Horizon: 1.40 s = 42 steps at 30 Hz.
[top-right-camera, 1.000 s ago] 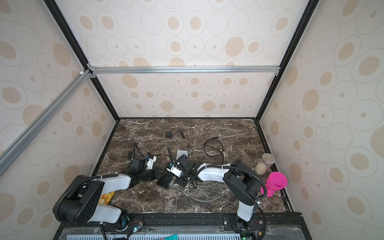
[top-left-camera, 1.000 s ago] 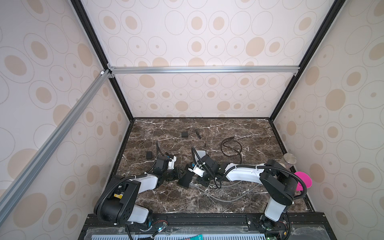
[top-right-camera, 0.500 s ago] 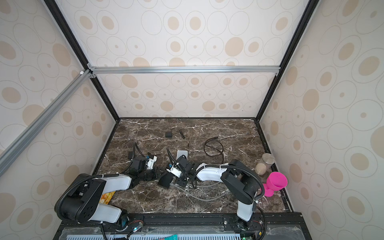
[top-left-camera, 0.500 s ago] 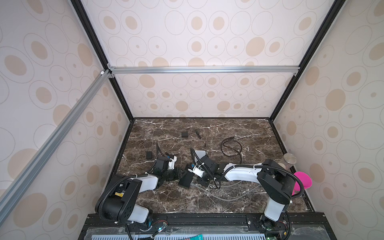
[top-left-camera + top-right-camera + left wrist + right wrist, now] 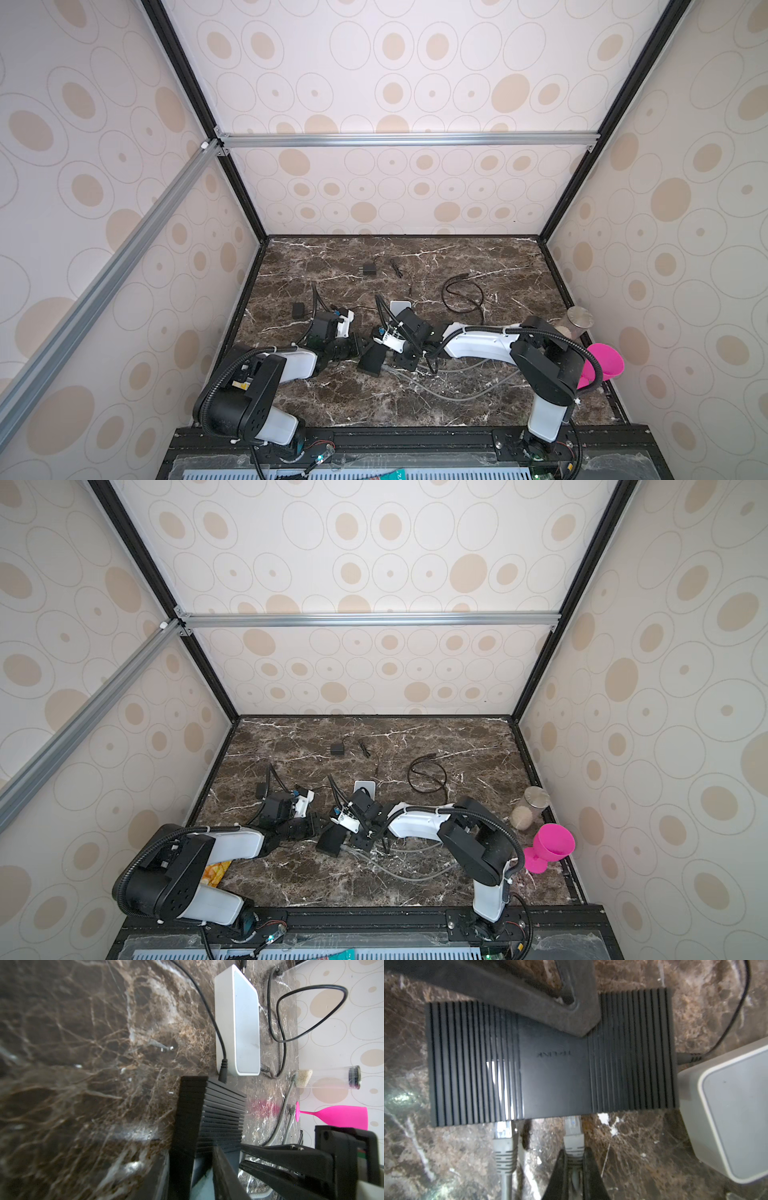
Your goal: Insert the plug into the switch port
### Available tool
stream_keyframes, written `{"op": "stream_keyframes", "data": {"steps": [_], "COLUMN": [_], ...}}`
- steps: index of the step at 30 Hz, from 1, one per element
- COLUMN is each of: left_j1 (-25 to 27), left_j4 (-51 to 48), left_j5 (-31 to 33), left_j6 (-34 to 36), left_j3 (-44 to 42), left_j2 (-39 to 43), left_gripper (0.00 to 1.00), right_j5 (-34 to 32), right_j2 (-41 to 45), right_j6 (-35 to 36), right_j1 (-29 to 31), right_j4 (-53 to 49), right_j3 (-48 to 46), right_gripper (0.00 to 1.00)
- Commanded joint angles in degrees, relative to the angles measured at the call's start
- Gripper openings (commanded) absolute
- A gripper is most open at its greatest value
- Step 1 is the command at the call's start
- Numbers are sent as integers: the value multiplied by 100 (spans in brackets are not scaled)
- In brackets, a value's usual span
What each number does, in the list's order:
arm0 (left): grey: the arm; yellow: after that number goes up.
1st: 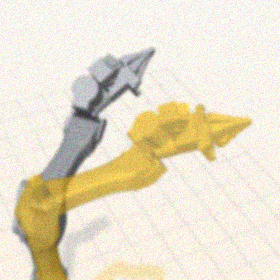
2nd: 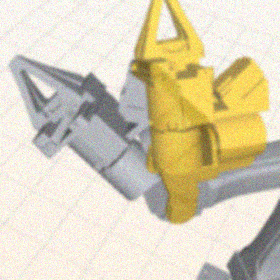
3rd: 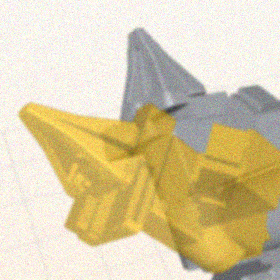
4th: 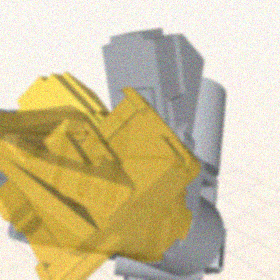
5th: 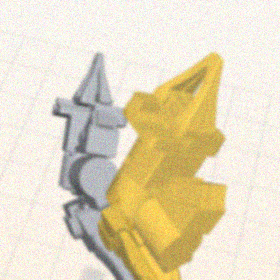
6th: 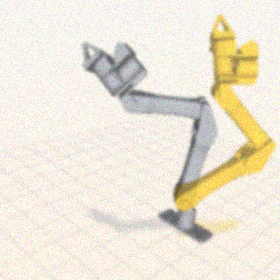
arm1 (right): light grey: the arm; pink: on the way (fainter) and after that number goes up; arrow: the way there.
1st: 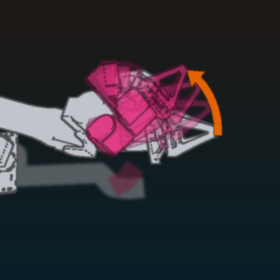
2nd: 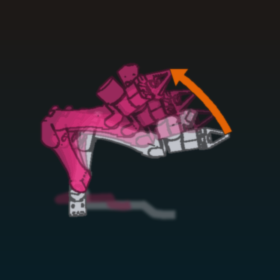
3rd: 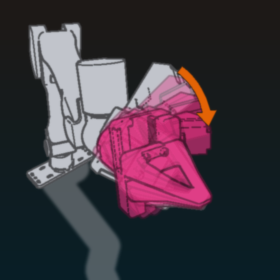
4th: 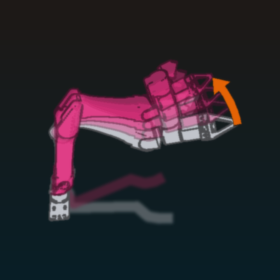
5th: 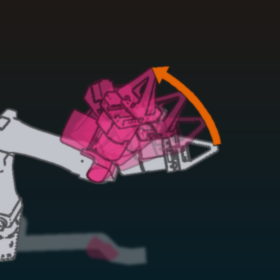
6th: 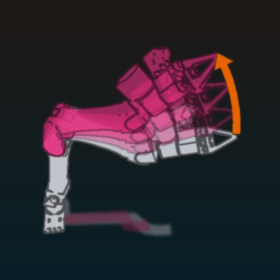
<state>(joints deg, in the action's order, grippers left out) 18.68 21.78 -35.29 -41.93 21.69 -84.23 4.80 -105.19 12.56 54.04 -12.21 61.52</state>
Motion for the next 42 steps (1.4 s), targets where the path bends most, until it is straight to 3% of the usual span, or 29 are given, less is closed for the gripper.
{"op": "stream_keyframes", "data": {"steps": [1,10,19,28,33,36,42], "left_j1": [205,226,596,721,891,1010,1447], "left_j4": [-428,-385,-858,-662,-601,-604,-600], "left_j5": [-789,-878,-802,-837,-857,-924,-1278], "left_j6": [95,155,500,186,80,84,249], "left_j3": [53,85,458,203,72,111,401], "left_j2": [-137,-221,-419,-223,-81,-135,-564], "left_gripper": [33,34,32,31,31,31,31], "right_j5": [135,805,698,-545,-934,-766,610], "right_j2": [-193,-544,-755,-814,-801,-828,-757], "right_j6": [168,542,1235,-16,-289,-280,583], "right_j1": [109,107,107,98,97,78,76], "right_j4": [1204,1266,1222,1711,1631,1547,1780], "right_j3": [679,1187,1679,1932,1839,1853,1700], "right_gripper": [0,0,0,0,0,0,0]}}
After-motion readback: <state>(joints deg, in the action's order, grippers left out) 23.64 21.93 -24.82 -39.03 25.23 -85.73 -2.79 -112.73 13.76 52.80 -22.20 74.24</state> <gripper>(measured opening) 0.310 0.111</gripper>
